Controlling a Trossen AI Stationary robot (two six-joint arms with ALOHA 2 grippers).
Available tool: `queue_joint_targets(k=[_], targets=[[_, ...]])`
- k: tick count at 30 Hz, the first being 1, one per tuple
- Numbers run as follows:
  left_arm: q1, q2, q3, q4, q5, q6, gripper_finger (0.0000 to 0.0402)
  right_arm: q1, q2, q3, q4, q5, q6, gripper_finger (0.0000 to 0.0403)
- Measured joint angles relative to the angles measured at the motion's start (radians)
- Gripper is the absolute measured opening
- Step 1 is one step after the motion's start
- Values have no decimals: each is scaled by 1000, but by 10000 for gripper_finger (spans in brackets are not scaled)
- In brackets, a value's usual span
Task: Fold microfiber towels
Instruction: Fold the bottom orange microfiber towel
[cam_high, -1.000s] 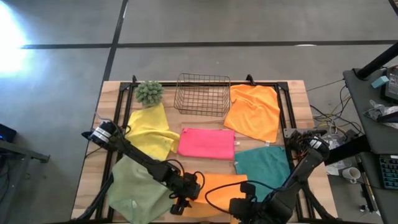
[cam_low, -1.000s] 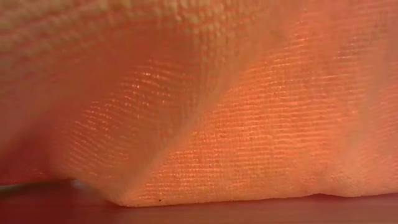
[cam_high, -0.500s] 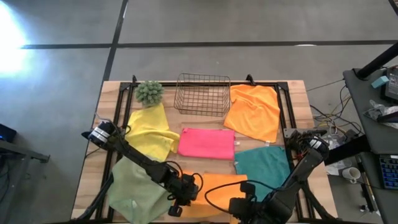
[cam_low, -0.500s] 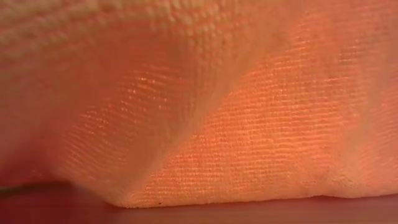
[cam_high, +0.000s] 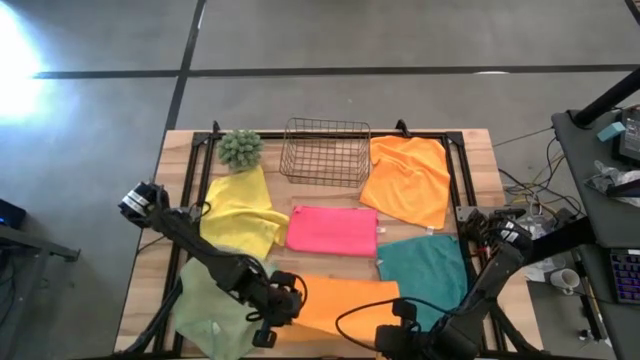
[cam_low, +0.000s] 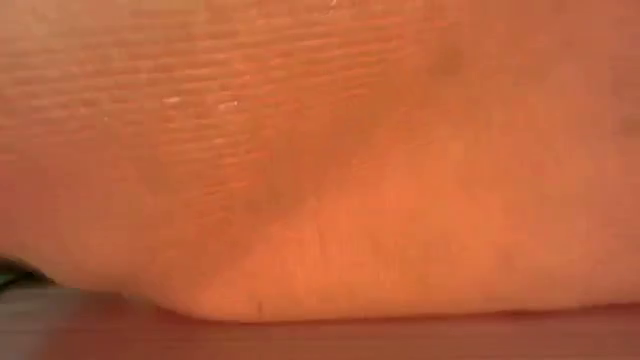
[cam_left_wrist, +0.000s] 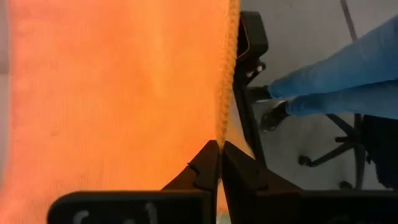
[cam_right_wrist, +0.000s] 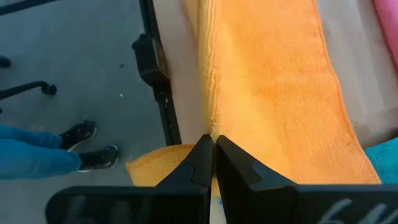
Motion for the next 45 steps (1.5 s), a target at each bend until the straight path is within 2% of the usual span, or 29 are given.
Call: queue_joint_targets(k=[5,10,14,22,28,35,39,45], targets=[[-17,-2,78,-180,-35,-8,1,1,38,-6,46,-32,0,8],[-45,11,95,-197,-46,-25,1,5,50,-6,83,-42,22,8],[-39,23,91,-198,-130,-25,1,-6,51,-6,15,-42,45,8],[16,69,89,-222,-212,-26,1,-64,51,-8,-113,-44,149,8],[66,109,87,-295,-287,-38,1,-124,51,-32,-174,-52,119,8],[115,149,86,-285,-239,-44,1,-163,51,-79,-174,-130,74,8],[115,161,86,-285,-235,-47,6,-171,51,-93,-174,-127,78,9],[127,161,86,-285,-230,-50,53,-187,51,-100,-178,-123,60,33]])
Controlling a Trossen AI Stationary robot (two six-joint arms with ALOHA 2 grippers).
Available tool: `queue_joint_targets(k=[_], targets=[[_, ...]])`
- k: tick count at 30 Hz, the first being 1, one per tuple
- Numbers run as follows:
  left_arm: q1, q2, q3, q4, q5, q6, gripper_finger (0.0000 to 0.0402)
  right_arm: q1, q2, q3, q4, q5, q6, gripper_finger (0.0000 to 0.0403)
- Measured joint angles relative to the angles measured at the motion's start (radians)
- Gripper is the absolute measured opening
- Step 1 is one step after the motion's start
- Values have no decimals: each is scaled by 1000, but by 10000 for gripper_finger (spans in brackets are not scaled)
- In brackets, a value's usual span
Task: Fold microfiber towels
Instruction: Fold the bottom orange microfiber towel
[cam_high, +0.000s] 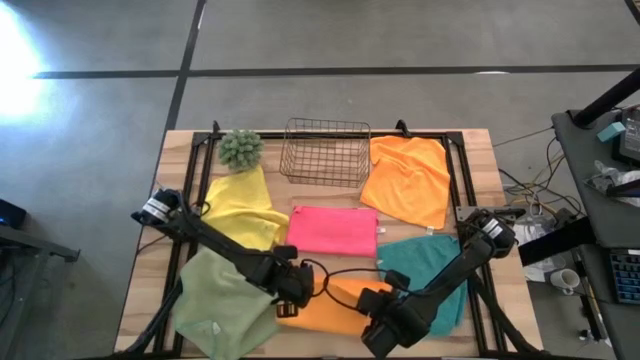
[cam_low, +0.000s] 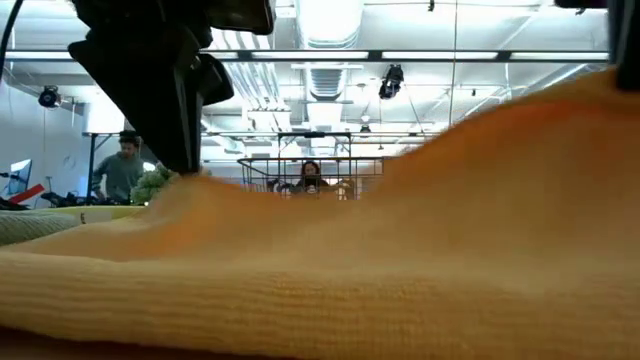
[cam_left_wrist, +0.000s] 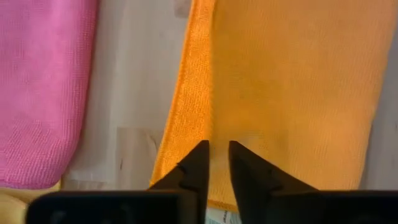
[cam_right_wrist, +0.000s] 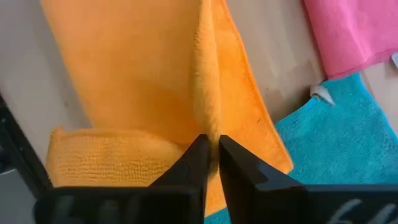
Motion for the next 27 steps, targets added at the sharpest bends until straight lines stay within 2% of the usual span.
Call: queue_joint_targets(k=[6,9,16,19,27], targets=[[22,0,20,-1,78,-1,126,1,-4,0,-80,3,4,91],[23,-3,43,14,102,-1,150,6,-32,0,-120,4,11,114],[-15,-3,5,169,116,56,157,99,-93,0,16,61,35,129],[-18,-3,-13,204,116,81,157,168,-84,0,90,129,26,130],[-24,-2,-92,297,124,105,157,229,39,-2,218,190,6,130]])
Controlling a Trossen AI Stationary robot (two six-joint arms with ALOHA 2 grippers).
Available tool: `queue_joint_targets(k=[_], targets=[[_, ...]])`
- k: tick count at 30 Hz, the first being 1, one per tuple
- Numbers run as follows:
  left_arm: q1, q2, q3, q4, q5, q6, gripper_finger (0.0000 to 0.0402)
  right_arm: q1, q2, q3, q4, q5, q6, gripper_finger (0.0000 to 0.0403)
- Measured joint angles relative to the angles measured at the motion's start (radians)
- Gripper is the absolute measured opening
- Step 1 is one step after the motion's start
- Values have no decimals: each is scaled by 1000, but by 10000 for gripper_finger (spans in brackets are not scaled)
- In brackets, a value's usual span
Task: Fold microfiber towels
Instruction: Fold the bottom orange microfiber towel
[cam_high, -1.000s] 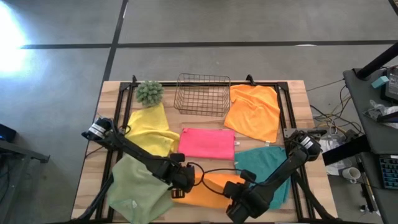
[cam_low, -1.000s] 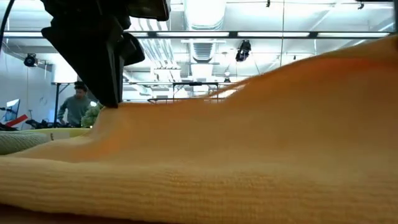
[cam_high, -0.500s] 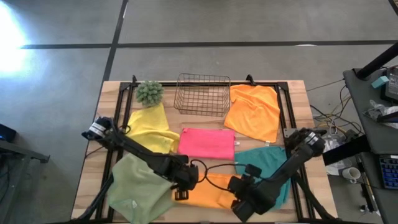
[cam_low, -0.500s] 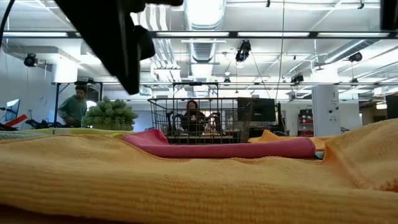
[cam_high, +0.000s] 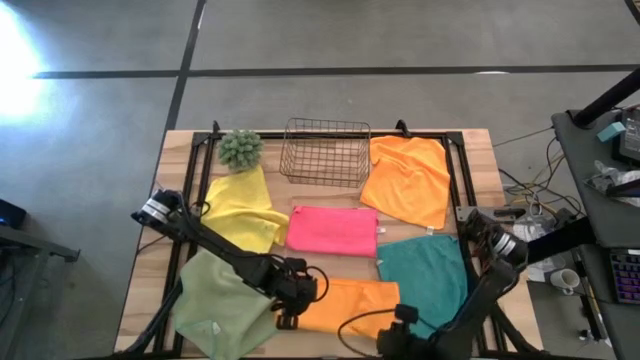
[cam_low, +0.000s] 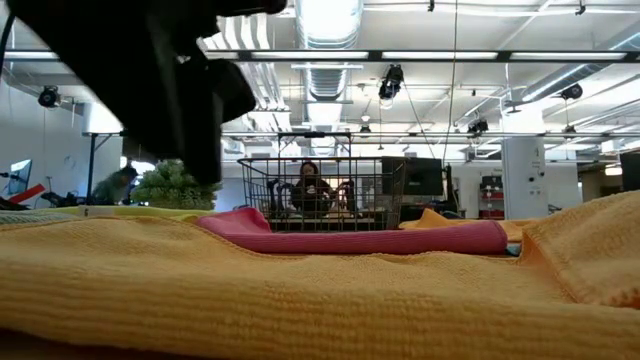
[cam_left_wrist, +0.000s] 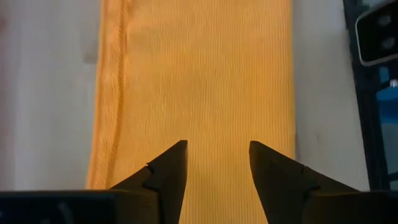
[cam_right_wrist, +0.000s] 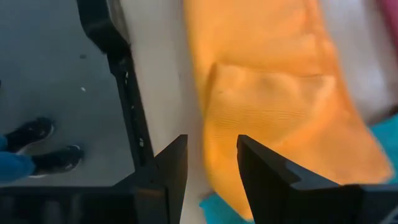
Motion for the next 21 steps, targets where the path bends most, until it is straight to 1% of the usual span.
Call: queue_joint_targets(k=[4,7,12,21], targets=[[-1,0,-27,0,2,0,157,1,72,2,41,0,-26,130],[-1,-1,-31,6,2,0,157,1,103,2,42,2,-30,130],[-2,-1,-36,4,3,0,157,-9,118,3,54,33,-28,130],[-2,-1,-45,3,4,0,157,-54,139,3,65,58,-173,124]])
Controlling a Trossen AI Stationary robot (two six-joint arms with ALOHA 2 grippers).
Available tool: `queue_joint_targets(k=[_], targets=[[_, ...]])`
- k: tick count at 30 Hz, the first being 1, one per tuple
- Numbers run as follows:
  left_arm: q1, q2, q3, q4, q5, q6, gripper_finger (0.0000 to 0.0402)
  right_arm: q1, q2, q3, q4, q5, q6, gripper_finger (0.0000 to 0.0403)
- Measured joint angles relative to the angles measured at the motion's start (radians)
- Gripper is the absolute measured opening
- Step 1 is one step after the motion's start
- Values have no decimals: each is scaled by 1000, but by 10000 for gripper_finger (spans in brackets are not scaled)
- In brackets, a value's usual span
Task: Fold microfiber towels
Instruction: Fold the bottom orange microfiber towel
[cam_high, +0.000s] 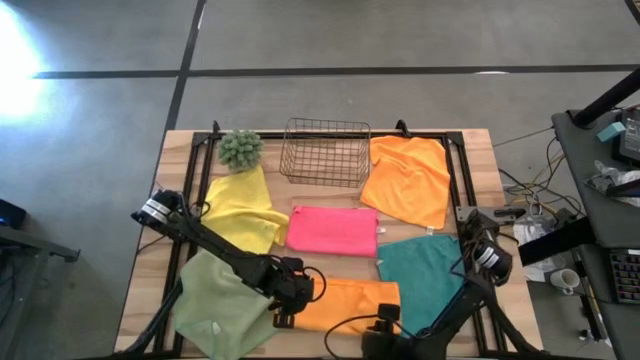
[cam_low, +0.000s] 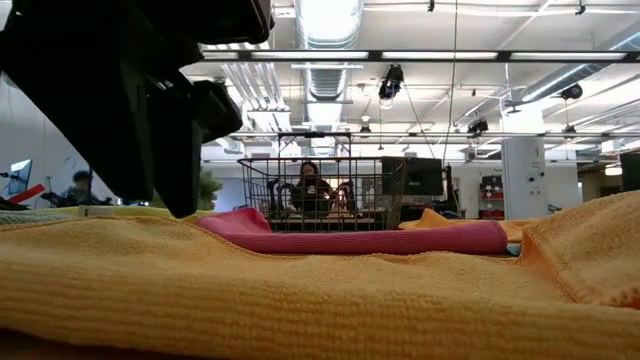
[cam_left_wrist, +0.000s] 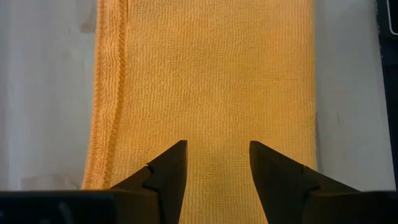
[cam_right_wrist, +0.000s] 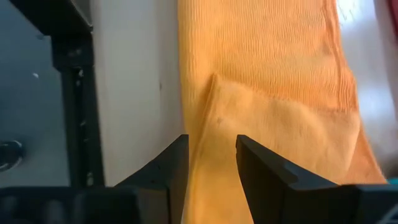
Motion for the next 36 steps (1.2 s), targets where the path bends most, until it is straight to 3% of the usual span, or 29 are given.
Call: queue_joint_targets(k=[10,18,24,36], targets=[[0,0,-5,0,0,0,157,-12,13,0,2,-6,-42,105],[1,0,-8,1,0,0,157,-24,34,1,22,-9,-50,115],[1,0,-8,0,0,0,157,-41,34,-2,-49,-13,11,113],[1,0,-12,-12,-1,0,157,-55,32,-2,-97,-38,90,34]])
